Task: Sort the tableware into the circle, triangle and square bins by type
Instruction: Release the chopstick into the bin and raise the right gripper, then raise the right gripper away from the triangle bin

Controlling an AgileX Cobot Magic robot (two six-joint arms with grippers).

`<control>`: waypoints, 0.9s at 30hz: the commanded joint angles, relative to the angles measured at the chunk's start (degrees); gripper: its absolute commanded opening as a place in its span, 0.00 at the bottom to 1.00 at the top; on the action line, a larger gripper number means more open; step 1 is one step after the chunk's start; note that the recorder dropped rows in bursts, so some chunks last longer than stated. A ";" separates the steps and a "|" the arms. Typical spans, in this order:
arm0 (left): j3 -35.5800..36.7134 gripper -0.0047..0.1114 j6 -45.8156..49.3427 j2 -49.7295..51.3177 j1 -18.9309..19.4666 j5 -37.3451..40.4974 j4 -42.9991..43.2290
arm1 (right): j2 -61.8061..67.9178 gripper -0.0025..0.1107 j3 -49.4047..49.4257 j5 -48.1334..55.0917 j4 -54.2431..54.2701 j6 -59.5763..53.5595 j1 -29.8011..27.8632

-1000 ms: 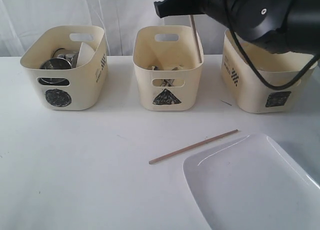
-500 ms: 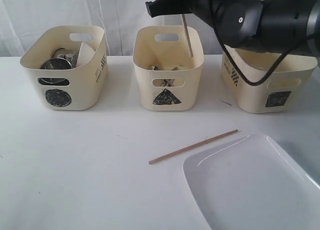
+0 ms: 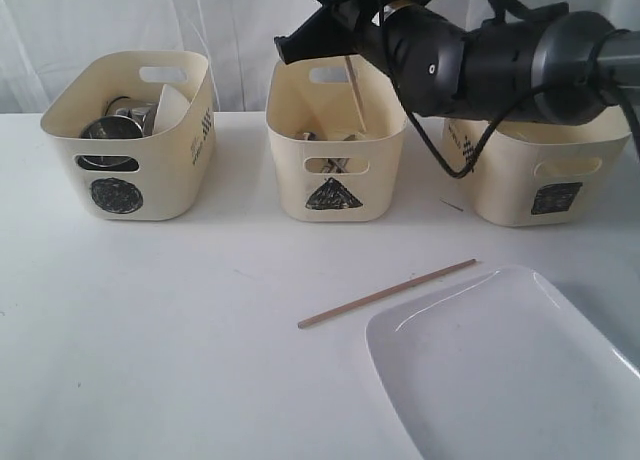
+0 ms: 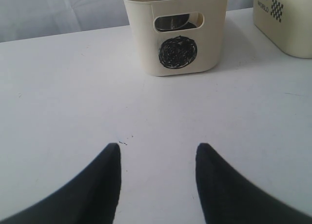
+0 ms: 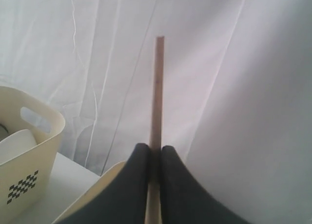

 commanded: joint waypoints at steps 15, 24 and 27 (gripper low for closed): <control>0.15 0.49 -0.32 -0.31 0.14 -0.31 -0.43 | 2.75 0.02 -2.23 -3.35 -0.18 5.18 -1.67; 0.15 0.49 -0.32 -0.31 0.14 -0.31 -0.43 | 3.31 0.02 -2.23 -5.75 -0.18 5.18 -1.78; 0.15 0.49 -0.32 -0.31 0.14 -0.31 -0.43 | 4.20 0.02 -2.23 -6.35 -0.18 5.18 -1.78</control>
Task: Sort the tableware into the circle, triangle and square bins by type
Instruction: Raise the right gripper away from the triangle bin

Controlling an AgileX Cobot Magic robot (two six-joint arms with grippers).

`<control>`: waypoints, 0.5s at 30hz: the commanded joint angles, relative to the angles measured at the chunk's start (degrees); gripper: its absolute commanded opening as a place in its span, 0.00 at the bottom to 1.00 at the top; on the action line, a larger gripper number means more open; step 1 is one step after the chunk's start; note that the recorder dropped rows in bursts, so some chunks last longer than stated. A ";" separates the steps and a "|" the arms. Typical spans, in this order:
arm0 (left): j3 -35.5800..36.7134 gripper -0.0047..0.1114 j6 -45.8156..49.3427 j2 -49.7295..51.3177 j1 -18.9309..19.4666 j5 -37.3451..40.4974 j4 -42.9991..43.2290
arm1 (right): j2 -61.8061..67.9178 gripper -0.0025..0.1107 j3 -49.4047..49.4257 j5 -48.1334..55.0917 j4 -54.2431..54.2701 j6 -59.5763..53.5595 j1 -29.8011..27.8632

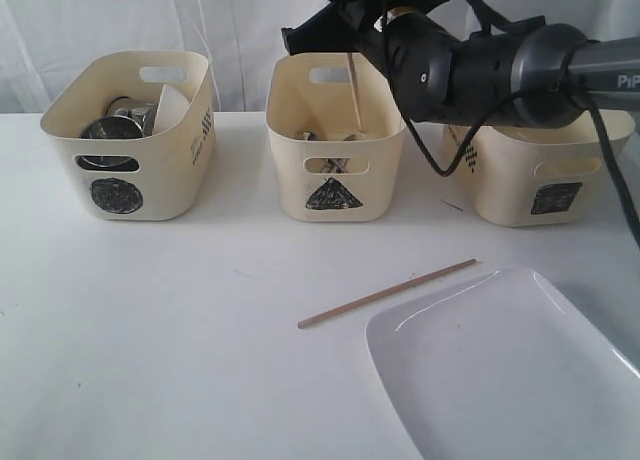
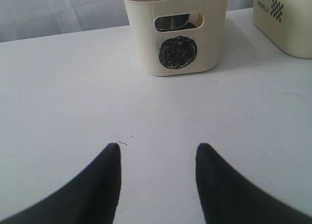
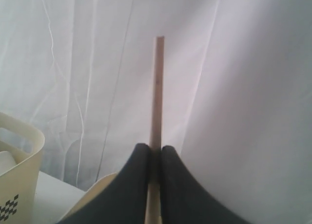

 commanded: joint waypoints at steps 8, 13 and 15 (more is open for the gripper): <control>0.15 0.49 -0.32 -0.31 0.14 -0.31 -0.43 | 3.20 0.02 -1.27 -2.36 -0.16 1.81 -0.51; 0.15 0.49 -0.32 -0.31 0.14 -0.31 -0.43 | 3.20 0.02 -1.61 -0.73 0.20 1.96 -0.51; 0.15 0.49 -0.32 -0.31 0.14 -0.31 -0.43 | 3.20 0.02 -1.61 0.58 0.30 1.96 -0.51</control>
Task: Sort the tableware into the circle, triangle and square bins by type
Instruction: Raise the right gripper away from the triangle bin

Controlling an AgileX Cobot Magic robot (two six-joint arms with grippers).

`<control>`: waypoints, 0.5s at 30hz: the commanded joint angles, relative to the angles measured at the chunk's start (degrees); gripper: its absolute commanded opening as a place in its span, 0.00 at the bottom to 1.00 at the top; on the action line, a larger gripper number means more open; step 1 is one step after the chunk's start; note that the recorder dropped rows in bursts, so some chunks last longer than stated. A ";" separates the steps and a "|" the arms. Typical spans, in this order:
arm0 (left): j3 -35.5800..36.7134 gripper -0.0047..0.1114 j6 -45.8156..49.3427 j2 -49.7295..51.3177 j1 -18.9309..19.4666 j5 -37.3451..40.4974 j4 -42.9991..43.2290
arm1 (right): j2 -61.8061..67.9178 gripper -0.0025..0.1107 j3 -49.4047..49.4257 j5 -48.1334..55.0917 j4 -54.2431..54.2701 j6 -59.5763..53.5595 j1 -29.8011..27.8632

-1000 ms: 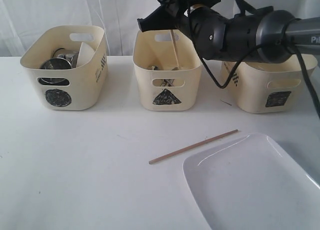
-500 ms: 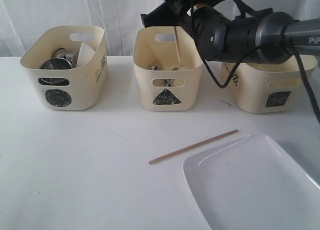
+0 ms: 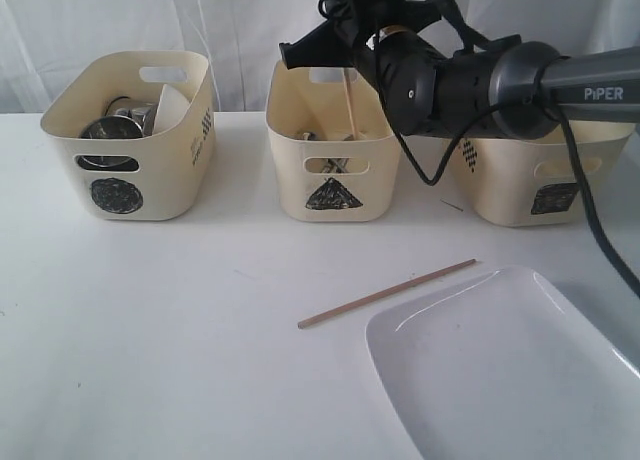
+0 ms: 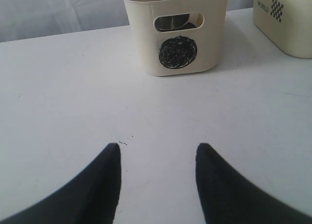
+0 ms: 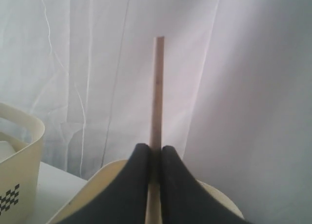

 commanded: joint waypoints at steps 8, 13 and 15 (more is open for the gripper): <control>0.15 0.49 -0.32 -0.31 0.14 -0.31 -0.43 | -0.20 0.17 -0.46 1.79 0.46 0.66 -0.51; 0.15 0.49 -0.32 -0.31 0.14 -0.31 -0.43 | -0.36 0.31 -0.46 2.62 0.46 0.66 -0.41; 0.15 0.49 -0.32 -0.31 0.14 -0.31 -0.43 | -0.86 0.33 -0.46 5.10 0.46 0.66 -0.41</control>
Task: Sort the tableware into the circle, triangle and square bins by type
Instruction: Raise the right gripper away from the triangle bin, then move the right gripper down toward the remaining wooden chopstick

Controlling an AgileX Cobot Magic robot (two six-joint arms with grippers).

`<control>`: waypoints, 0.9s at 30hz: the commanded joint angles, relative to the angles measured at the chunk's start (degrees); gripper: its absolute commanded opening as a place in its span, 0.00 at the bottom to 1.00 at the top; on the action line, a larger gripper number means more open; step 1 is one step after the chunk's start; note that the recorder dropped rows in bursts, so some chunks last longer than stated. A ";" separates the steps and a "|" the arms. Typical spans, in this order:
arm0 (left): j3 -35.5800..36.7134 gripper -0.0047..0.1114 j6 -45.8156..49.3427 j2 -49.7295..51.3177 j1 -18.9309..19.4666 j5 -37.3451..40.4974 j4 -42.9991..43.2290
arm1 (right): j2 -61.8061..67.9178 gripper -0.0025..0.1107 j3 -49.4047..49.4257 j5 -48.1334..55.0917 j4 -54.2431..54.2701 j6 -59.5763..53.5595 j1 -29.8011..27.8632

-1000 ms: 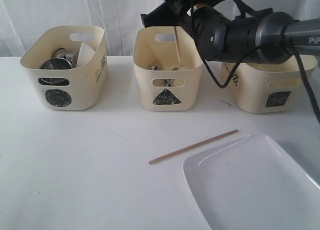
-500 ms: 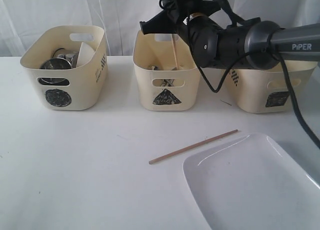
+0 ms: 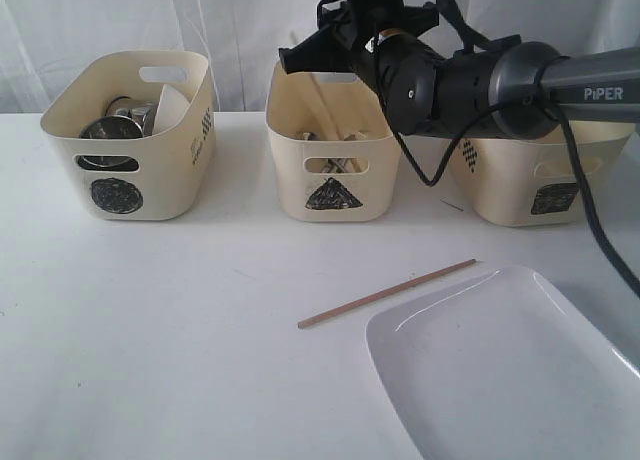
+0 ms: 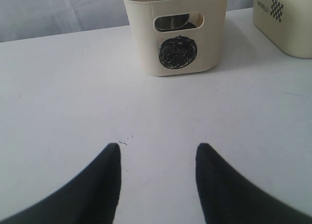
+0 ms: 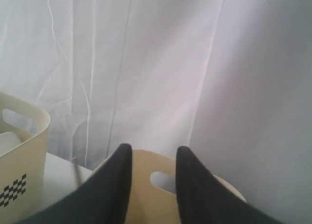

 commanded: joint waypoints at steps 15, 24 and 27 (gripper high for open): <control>0.15 0.49 -0.32 -0.31 0.14 -0.31 -0.43 | -11.85 0.33 6.62 12.35 0.13 -3.31 -0.41; 0.15 0.49 -0.32 -0.31 0.14 -0.31 -0.43 | -20.14 0.33 16.22 23.66 0.01 -6.70 -0.41; 0.15 0.49 -0.32 -0.31 0.14 -0.31 -0.43 | -22.34 0.33 18.86 26.66 0.01 -7.15 -0.41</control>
